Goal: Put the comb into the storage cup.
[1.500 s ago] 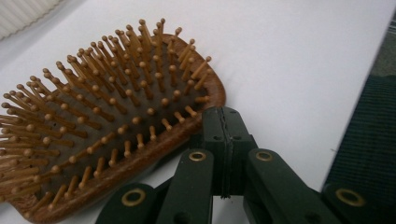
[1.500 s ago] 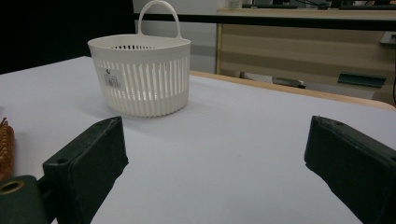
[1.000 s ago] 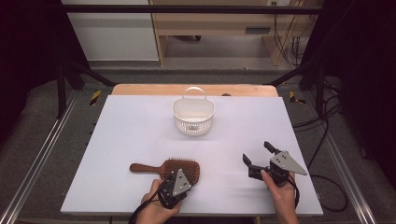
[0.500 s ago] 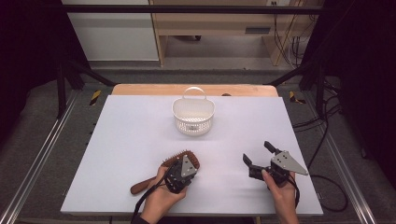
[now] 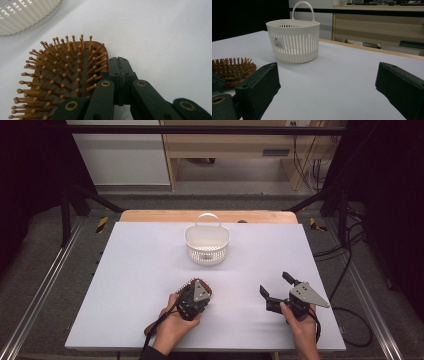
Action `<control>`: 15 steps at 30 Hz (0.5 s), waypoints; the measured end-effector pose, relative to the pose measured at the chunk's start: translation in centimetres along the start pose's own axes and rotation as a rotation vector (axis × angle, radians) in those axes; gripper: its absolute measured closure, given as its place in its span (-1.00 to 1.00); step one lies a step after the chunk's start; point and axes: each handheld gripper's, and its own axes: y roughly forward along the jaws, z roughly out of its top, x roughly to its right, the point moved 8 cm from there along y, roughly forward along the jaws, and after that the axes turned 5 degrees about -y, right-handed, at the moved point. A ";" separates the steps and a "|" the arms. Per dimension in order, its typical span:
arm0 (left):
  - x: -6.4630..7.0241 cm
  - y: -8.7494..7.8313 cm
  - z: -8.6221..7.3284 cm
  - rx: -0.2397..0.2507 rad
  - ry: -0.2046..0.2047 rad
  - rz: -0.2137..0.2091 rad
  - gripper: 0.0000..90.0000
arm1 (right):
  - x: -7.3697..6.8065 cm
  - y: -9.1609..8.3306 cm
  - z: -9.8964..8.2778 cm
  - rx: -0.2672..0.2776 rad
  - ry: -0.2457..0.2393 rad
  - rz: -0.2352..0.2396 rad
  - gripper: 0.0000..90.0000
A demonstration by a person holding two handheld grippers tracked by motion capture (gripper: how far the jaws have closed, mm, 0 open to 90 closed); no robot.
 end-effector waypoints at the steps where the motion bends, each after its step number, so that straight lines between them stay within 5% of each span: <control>1: 0.1 -0.2 0.1 0.013 -0.004 -0.003 1.00 | 0.0 0.0 0.0 -0.001 0.001 0.003 -0.88; 7: -0.2 -3.0 0.5 0.101 -0.020 -0.003 1.00 | -0.2 0.2 -0.2 -0.017 -0.001 0.010 -0.89; 15: -2.6 -6.0 0.1 0.127 -0.049 0.028 0.99 | -0.3 0.1 -0.2 -0.017 -0.001 0.015 -0.89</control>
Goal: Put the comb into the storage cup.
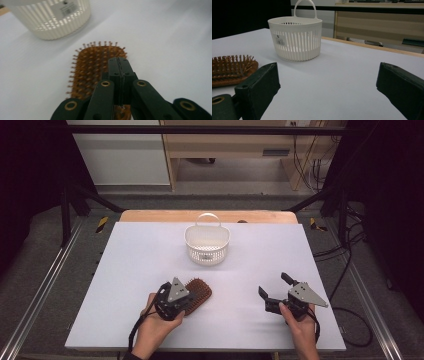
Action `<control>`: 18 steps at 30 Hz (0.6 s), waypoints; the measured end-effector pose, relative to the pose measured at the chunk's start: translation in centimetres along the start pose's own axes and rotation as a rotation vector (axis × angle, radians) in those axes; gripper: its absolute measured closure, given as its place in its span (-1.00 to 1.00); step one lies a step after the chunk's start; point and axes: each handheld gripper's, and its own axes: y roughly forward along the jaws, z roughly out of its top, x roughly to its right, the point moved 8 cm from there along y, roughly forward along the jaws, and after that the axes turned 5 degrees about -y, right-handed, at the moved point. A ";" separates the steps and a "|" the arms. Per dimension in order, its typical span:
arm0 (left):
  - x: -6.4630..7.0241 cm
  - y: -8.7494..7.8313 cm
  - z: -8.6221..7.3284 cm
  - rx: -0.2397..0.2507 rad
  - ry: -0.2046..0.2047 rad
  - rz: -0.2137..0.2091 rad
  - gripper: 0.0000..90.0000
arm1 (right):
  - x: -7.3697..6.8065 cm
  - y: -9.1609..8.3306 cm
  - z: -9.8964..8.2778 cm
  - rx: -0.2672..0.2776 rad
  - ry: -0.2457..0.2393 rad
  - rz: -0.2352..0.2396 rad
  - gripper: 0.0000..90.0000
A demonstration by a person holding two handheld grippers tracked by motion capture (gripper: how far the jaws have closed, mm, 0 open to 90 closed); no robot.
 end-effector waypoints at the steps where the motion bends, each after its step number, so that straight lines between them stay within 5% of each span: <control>1: -0.4 -0.4 -0.1 0.000 -0.001 0.011 0.99 | 0.0 0.0 0.0 0.000 0.000 0.000 -0.89; 8: -3.3 -2.7 -1.6 -0.035 -0.015 0.063 0.91 | 0.0 0.0 0.1 0.002 -0.001 -0.002 -0.89; 15: -3.8 -3.3 -2.4 -0.045 -0.014 0.113 0.39 | -0.2 0.2 -0.1 -0.007 -0.008 0.003 -0.89; 18: -3.0 -3.9 -2.2 -0.046 -0.033 0.086 0.03 | -0.2 0.2 0.0 -0.001 -0.014 -0.002 -0.89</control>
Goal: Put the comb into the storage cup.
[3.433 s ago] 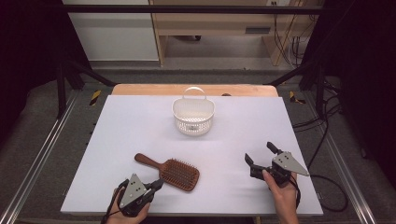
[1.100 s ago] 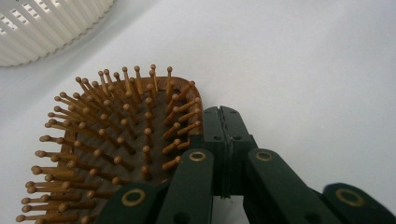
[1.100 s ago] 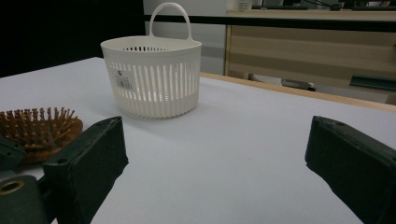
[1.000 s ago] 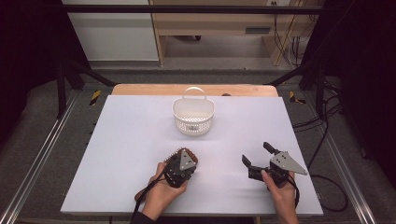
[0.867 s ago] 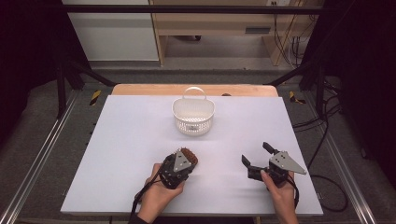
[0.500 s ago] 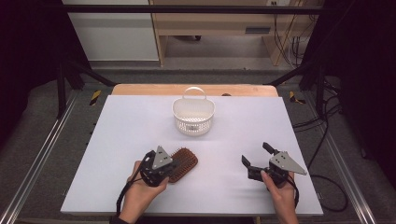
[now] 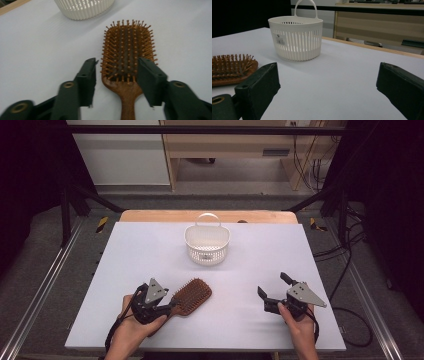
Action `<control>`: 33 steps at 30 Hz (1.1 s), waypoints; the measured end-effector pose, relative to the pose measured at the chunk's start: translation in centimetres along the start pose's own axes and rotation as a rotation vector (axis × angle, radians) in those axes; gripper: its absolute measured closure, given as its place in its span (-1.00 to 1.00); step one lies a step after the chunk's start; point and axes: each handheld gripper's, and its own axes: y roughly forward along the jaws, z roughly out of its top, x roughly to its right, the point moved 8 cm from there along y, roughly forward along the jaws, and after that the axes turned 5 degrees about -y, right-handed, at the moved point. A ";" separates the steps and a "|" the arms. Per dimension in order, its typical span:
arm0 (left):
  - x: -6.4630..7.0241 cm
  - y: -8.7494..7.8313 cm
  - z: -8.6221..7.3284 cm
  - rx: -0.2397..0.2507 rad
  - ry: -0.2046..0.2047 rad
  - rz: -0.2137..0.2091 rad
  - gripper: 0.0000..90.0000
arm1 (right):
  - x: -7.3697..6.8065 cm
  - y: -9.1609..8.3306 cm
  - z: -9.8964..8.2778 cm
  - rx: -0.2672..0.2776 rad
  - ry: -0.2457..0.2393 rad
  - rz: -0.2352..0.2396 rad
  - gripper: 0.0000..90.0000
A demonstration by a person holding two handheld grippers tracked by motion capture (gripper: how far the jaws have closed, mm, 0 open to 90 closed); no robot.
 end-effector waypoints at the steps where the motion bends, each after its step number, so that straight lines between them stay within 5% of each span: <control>1: 0.0 0.0 0.0 0.000 0.000 0.000 -0.07 | 0.0 0.0 0.0 0.000 0.000 0.000 -0.89; 9: -0.1 -1.0 0.2 -0.040 -0.010 0.023 -0.70 | 0.0 0.0 0.0 -0.003 0.000 -0.005 -0.90; 14: -0.5 -0.5 -0.2 -0.076 -0.012 0.018 -0.87 | 0.1 -0.1 0.0 0.002 0.006 -0.006 -0.89; 33: 0.2 2.1 -1.6 -0.222 0.055 -0.023 -0.88 | 0.1 -0.1 -0.1 -0.003 0.005 -0.009 -0.90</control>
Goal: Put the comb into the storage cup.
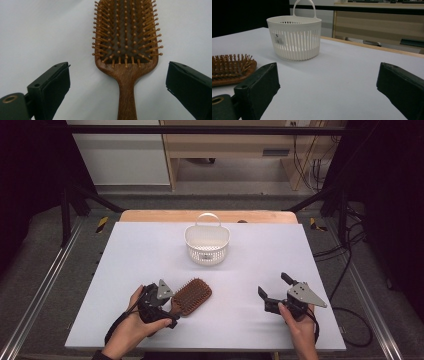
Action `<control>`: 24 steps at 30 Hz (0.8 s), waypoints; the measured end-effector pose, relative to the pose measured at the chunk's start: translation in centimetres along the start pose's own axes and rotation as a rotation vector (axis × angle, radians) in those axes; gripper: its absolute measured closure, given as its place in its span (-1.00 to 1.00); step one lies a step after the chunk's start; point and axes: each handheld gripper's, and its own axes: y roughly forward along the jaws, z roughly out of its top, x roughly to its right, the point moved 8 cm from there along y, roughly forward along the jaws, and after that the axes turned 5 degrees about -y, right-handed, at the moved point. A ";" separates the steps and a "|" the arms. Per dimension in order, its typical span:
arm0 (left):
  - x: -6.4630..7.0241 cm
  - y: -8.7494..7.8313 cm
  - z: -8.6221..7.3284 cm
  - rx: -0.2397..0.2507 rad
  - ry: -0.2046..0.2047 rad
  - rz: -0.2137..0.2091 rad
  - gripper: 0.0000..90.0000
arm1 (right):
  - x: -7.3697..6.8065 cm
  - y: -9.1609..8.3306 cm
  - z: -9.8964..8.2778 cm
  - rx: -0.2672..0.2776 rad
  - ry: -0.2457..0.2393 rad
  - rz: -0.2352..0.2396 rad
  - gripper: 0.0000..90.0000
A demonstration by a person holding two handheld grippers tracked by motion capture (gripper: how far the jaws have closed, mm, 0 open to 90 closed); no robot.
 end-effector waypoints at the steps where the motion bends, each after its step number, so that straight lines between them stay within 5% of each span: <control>1: 0.0 0.1 -0.1 -0.009 0.005 -0.002 -0.88 | 0.0 0.0 0.0 0.000 0.000 0.000 -0.90; 15: 0.1 1.0 -1.1 -0.091 0.019 -0.052 -0.83 | -0.1 0.1 -0.1 -0.009 -0.002 0.001 -0.89; 20: 0.1 1.3 -1.3 -0.141 0.031 -0.063 -0.67 | -0.2 0.1 -0.1 -0.007 -0.005 0.005 -0.89; 24: 0.2 1.5 -1.3 -0.166 0.025 -0.066 -0.37 | -0.2 0.2 -0.1 -0.012 -0.009 0.008 -0.89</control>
